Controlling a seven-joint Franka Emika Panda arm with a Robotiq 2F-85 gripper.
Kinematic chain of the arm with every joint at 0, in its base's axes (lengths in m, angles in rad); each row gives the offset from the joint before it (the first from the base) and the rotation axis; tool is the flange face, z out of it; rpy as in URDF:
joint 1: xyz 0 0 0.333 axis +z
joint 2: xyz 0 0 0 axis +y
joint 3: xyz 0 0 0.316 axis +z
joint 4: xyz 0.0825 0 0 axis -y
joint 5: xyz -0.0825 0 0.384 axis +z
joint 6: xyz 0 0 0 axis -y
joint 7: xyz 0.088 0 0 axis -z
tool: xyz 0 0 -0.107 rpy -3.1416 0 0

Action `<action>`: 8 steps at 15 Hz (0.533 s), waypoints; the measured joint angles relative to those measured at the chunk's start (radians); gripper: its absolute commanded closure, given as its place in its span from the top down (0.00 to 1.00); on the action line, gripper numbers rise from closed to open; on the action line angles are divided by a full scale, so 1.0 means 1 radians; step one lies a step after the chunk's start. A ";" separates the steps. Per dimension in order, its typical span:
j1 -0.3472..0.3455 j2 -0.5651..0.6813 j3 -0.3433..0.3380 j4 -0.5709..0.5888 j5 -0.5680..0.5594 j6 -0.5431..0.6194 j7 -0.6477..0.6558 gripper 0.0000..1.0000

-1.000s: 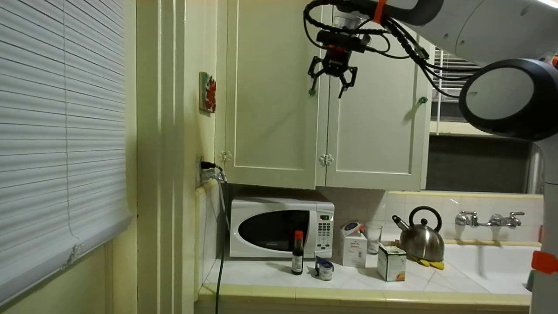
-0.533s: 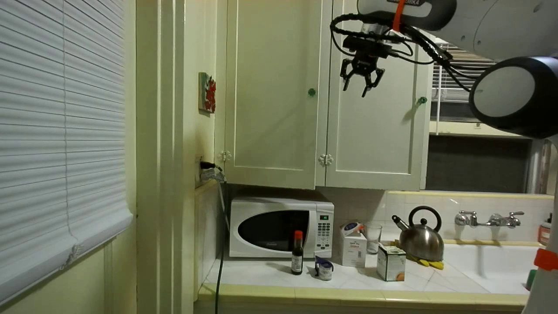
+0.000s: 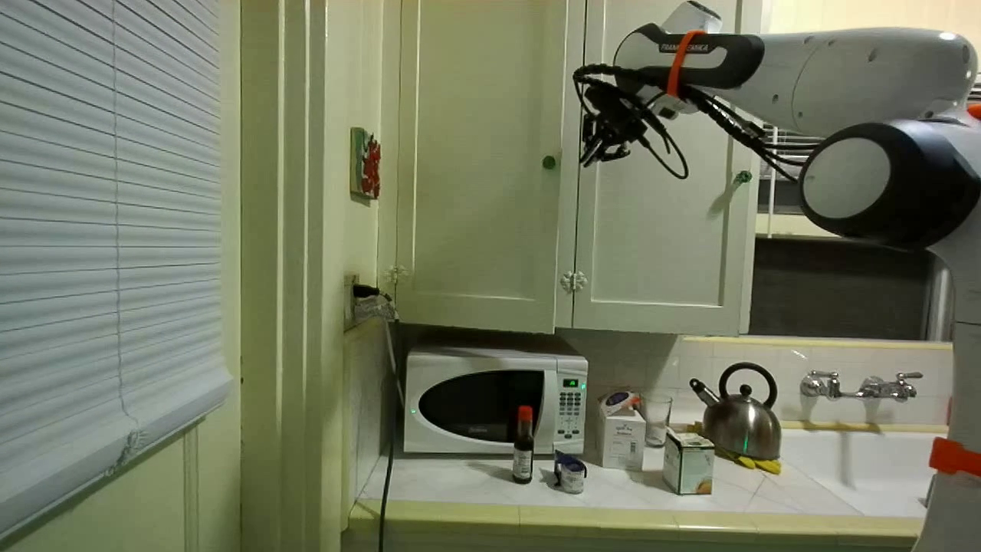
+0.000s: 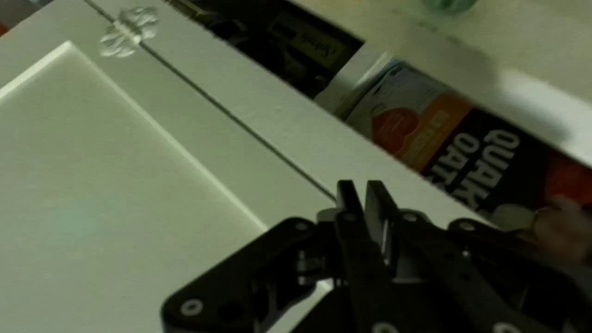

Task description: Open the top left cabinet door

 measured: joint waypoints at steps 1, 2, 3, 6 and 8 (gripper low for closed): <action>0.005 0.006 0.011 -0.008 0.051 0.031 -0.016 0.00; 0.009 0.007 0.022 -0.016 0.108 0.046 -0.035 0.00; 0.011 0.008 0.030 -0.021 0.163 0.047 -0.059 0.00; 0.000 -0.001 0.028 -0.031 0.258 0.024 -0.114 0.00; -0.003 -0.015 0.027 -0.039 0.296 -0.010 -0.140 0.00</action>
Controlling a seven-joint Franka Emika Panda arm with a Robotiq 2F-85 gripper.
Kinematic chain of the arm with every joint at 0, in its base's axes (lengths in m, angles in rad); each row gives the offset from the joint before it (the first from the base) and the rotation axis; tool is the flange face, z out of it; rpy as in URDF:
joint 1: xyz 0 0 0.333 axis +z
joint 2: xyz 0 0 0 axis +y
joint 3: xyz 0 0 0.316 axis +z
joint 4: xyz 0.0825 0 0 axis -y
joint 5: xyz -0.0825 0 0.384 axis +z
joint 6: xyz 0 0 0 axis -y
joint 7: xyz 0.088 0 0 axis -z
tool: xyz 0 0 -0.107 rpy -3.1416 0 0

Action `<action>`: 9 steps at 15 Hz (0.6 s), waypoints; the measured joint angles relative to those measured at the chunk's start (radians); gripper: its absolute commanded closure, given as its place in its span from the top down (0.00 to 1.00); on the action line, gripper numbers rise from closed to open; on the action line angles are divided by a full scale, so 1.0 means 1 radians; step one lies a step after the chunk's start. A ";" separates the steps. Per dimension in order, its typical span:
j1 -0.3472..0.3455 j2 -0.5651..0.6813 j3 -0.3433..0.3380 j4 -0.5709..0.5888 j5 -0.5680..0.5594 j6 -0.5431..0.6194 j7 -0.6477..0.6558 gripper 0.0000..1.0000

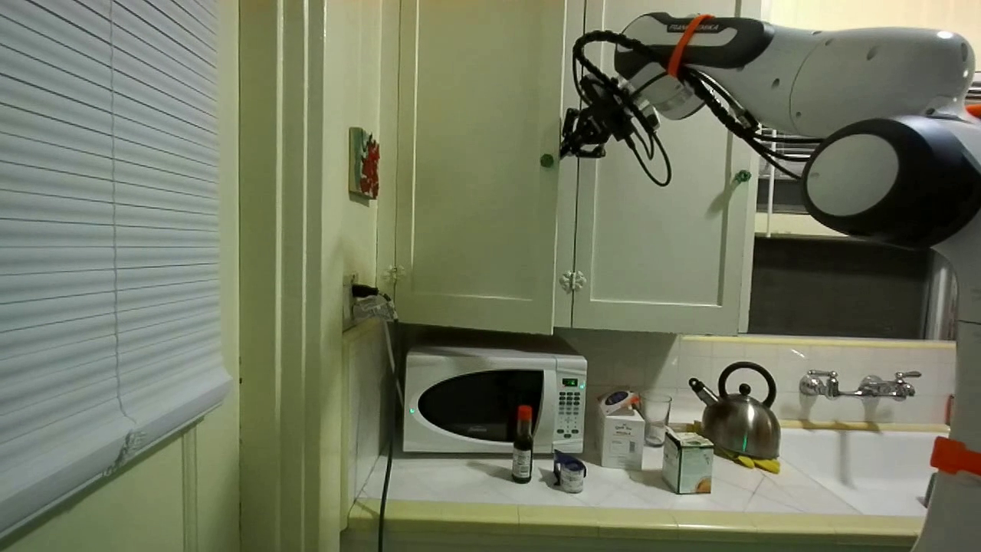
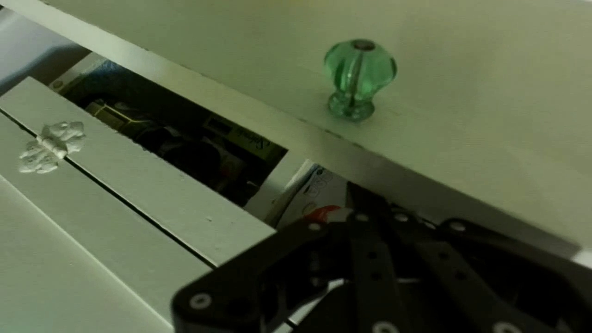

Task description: Open the top left cabinet door

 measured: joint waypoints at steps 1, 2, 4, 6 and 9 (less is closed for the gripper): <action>0.000 -0.011 0.001 -0.006 0.012 -0.021 -0.010 0.00; 0.001 -0.023 0.002 -0.012 0.024 -0.045 -0.018 0.00; 0.007 -0.047 0.010 -0.027 0.050 -0.085 -0.037 0.00; 0.015 -0.077 0.021 -0.053 0.063 -0.111 -0.062 0.00; 0.028 -0.125 0.039 -0.101 0.082 -0.131 -0.119 0.00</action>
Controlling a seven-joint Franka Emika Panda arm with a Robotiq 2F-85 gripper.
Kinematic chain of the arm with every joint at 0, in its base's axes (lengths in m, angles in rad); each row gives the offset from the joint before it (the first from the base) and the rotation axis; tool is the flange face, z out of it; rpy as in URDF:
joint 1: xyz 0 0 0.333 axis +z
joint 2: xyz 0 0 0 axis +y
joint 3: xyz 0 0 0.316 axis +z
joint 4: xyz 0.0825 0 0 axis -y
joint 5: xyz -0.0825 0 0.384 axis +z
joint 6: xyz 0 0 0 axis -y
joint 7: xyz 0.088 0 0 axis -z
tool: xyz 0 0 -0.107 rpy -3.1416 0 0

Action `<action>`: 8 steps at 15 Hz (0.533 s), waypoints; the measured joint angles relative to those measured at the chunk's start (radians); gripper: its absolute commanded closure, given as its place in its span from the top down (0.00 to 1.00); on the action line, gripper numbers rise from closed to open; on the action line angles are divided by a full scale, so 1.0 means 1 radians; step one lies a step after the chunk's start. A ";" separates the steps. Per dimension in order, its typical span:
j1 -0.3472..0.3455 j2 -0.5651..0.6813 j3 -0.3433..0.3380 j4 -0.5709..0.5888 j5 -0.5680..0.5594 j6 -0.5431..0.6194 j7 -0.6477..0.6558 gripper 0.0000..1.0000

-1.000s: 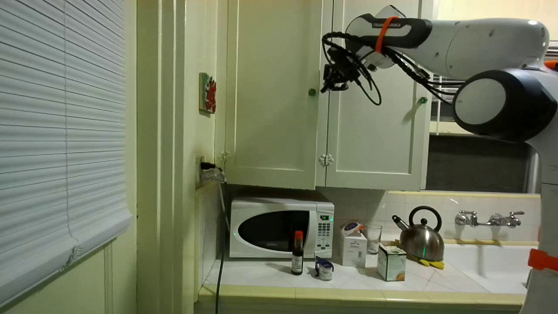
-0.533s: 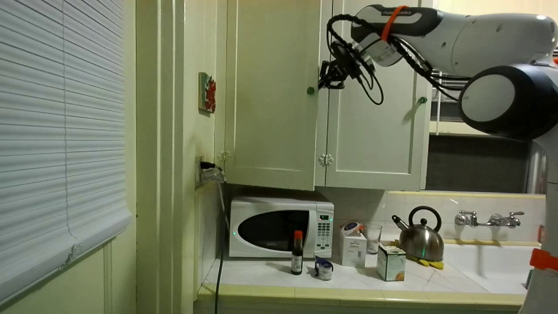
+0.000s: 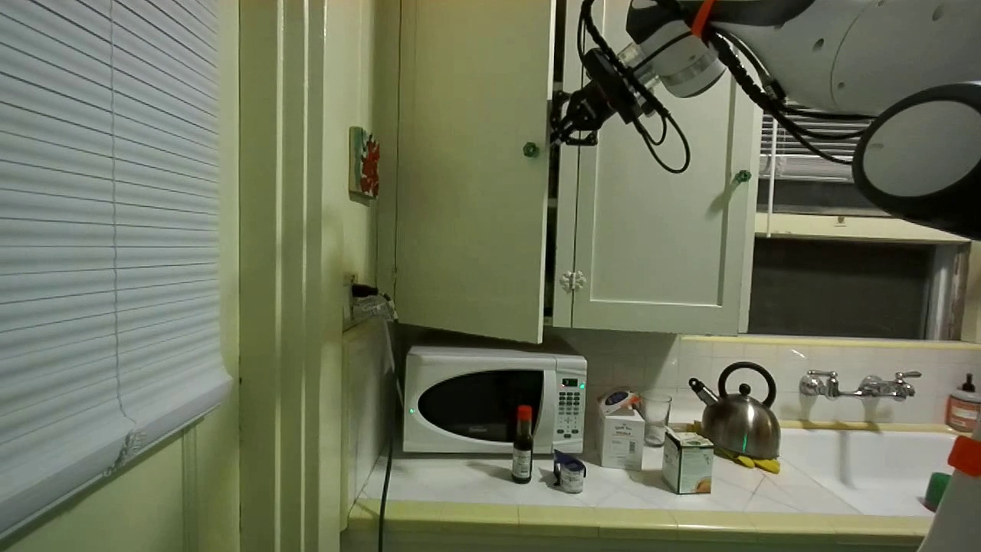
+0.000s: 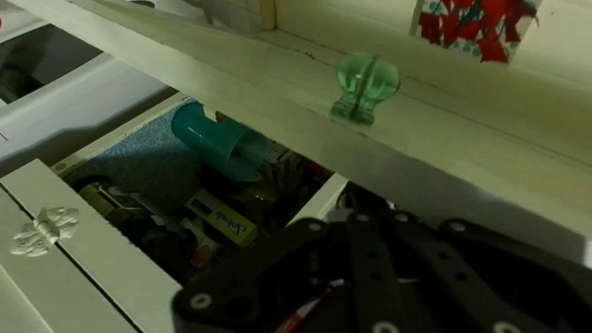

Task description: Open the top left cabinet door

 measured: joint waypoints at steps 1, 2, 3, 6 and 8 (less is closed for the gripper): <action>0.006 -0.015 0.006 -0.015 0.006 -0.005 -0.021 0.00; 0.014 -0.028 0.012 -0.029 0.013 -0.012 -0.042 0.00; 0.021 -0.040 0.019 -0.042 0.021 -0.014 -0.061 0.00; 0.056 -0.047 0.050 -0.071 0.050 -0.014 -0.106 0.00; 0.082 -0.042 0.074 -0.086 0.062 -0.013 -0.129 0.00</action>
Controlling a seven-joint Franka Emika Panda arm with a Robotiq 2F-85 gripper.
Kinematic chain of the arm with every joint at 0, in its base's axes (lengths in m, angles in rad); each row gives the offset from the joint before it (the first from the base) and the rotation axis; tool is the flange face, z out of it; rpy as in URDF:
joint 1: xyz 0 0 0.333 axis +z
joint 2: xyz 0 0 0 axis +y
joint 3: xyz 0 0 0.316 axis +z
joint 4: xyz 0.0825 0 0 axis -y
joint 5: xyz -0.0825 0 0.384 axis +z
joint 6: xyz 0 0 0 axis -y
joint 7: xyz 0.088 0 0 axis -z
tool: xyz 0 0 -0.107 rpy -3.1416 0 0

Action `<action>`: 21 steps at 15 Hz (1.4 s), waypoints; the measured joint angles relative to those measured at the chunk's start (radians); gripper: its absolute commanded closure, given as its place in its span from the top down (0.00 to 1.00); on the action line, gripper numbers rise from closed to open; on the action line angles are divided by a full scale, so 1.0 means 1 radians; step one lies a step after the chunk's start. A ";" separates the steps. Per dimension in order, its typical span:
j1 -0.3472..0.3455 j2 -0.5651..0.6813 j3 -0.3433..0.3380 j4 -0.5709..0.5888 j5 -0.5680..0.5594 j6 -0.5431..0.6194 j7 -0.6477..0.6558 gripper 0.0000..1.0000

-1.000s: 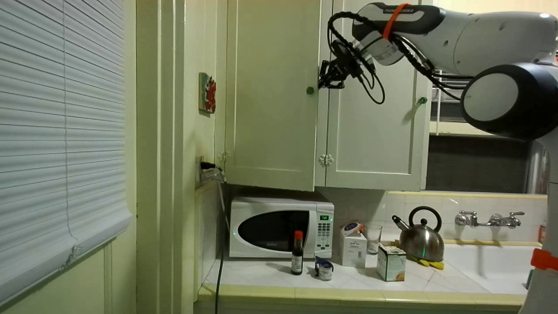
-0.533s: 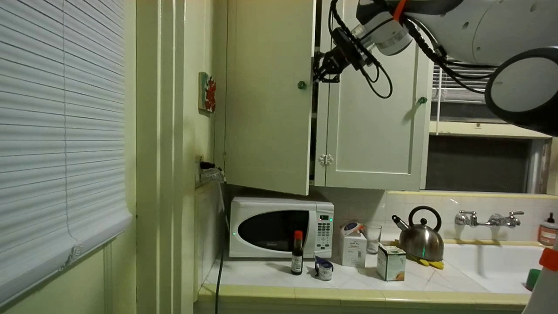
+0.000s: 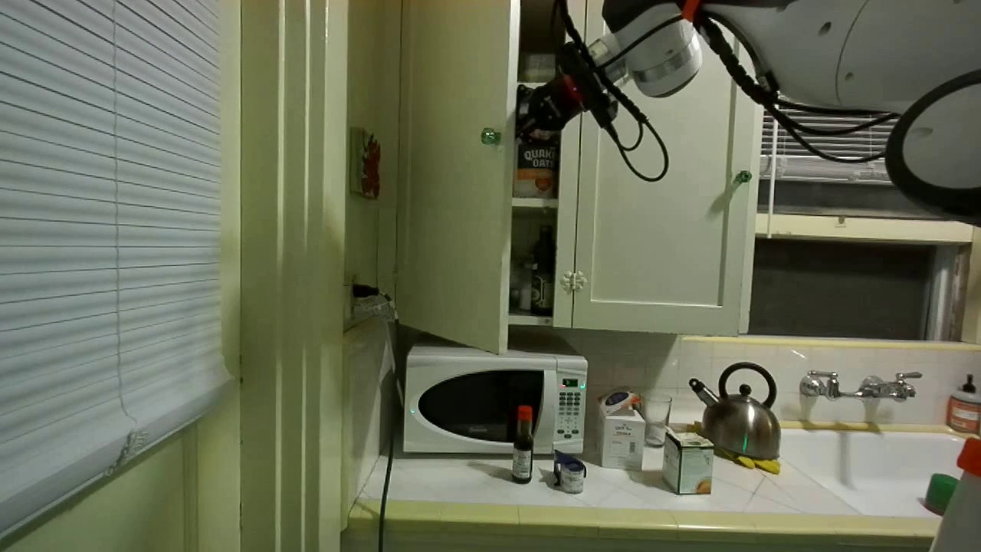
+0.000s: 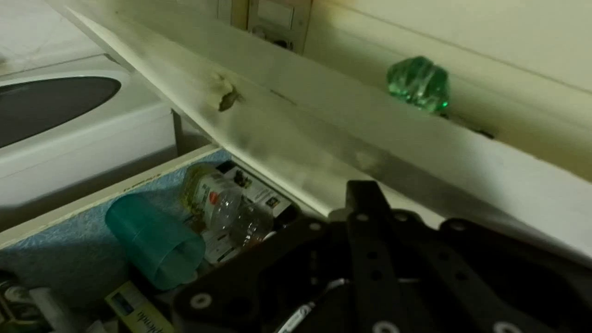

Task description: Open the top left cabinet door

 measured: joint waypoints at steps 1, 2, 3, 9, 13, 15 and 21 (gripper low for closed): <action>0.012 0.003 0.010 -0.005 0.006 0.000 -0.013 0.00; 0.021 0.007 0.019 -0.007 0.010 0.000 -0.023 0.00; 0.030 0.011 0.027 -0.007 0.014 0.001 -0.033 0.00; 0.070 0.037 0.065 -0.006 0.022 0.031 -0.097 0.00; 0.090 0.065 0.087 0.006 0.023 0.051 -0.137 0.00; 0.099 0.081 0.100 0.020 0.023 0.059 -0.150 0.00; 0.125 0.147 0.136 0.088 0.022 0.062 -0.180 0.00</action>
